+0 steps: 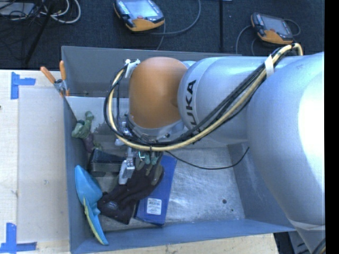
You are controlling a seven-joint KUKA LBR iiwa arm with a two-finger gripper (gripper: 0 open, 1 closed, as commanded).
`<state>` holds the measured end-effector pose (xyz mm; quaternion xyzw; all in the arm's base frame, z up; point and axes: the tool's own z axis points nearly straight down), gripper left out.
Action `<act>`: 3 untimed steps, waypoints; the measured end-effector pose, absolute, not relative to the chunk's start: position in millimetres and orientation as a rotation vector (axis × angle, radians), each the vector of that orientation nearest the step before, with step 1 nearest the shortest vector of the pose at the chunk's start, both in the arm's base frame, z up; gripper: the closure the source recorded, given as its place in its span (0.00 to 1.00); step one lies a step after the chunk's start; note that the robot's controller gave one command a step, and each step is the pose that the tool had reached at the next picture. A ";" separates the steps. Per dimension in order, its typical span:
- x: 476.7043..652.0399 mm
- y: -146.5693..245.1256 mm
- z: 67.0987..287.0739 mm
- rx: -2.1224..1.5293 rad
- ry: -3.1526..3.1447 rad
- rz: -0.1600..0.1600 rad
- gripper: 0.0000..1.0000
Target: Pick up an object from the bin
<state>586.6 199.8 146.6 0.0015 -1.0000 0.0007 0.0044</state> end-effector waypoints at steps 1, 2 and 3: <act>588.7 199.1 151.4 -0.002 -3.140 0.000 0.00; 565.4 182.8 79.2 -0.244 -3.157 -0.016 1.00; 565.4 182.9 79.2 -0.244 -3.157 -0.016 1.00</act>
Offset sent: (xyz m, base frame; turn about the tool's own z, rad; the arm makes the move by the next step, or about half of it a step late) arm -0.0298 -0.0175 -0.0766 0.1522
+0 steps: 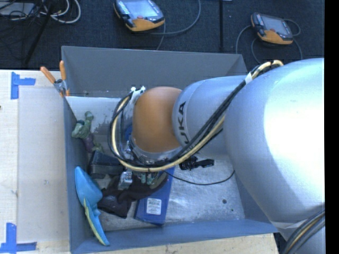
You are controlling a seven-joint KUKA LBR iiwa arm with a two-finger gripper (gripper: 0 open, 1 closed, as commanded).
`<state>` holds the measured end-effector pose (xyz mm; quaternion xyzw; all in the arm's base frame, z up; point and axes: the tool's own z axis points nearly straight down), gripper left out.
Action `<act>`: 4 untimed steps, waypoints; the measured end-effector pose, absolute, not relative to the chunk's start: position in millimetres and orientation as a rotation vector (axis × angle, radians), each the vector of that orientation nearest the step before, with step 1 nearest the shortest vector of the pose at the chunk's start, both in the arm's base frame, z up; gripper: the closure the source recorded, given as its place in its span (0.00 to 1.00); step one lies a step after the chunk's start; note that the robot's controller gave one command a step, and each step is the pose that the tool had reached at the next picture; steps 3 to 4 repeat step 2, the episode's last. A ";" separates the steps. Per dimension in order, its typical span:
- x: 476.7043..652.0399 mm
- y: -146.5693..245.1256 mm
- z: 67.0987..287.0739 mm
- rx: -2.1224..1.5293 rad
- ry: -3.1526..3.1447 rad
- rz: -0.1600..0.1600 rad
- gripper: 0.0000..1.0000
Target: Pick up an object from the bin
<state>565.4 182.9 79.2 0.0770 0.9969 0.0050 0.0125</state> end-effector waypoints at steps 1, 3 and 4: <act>562.4 185.0 116.3 0.237 3.147 -0.010 1.00; 561.0 192.4 235.7 0.268 3.141 -0.008 1.00; 561.0 192.4 235.7 0.268 3.141 -0.008 1.00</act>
Offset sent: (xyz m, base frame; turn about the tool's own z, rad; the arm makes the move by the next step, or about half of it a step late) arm -0.0025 0.0109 0.1616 0.0172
